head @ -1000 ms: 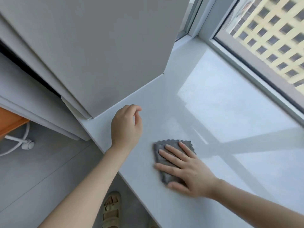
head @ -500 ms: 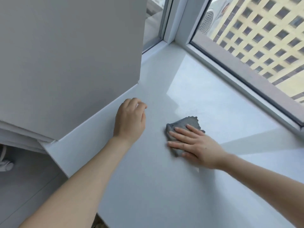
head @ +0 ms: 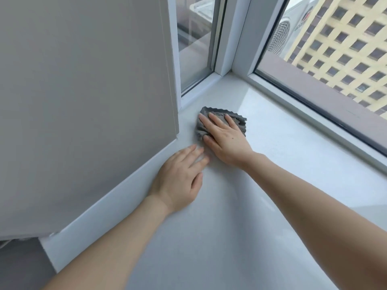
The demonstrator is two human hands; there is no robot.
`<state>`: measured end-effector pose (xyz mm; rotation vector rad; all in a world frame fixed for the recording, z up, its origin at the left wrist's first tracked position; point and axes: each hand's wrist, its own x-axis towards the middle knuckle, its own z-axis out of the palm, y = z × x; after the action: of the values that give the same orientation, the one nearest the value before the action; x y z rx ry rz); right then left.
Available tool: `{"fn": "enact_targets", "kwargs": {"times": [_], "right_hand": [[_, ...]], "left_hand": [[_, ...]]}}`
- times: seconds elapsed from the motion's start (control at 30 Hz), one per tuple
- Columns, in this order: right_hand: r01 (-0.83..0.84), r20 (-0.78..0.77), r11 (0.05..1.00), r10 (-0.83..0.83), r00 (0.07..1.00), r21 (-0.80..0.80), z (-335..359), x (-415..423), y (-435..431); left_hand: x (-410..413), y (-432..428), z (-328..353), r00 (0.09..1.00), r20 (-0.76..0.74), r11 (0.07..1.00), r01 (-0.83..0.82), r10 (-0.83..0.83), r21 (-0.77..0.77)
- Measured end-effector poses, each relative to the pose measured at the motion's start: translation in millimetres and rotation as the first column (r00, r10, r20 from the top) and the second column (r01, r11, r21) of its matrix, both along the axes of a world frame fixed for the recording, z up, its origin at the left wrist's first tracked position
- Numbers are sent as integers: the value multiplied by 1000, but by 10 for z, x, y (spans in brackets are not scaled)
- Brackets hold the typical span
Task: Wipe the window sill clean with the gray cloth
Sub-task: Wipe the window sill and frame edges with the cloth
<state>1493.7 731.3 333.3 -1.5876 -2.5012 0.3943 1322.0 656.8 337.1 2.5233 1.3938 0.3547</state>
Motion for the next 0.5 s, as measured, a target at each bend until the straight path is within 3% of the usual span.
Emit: {"fn": "enact_targets", "kwargs": {"times": [0.17, 0.27, 0.33, 0.4, 0.5], "right_hand": [[-343, 41, 939, 343, 938, -1, 17, -242, 395], [-418, -8, 909, 418, 909, 3, 41, -50, 668], [-254, -57, 965, 258, 964, 71, -4, 177, 848], [74, -83, 995, -69, 994, 63, -26, 468, 1056], [389, -206, 920, -387, 899, -31, 31, 555, 1144]], "left_hand": [[-8, 27, 5, 1000, -14, 1000, 23, -23, -5], [-18, 26, -1, 999, -44, 999, 26, -27, -22], [-20, 28, 1, 998, -48, 999, 32, -33, -17], [-34, 56, 3, 997, -53, 999, 51, -51, 0], [-49, 203, -10, 993, -36, 994, 109, -108, 30]]}}
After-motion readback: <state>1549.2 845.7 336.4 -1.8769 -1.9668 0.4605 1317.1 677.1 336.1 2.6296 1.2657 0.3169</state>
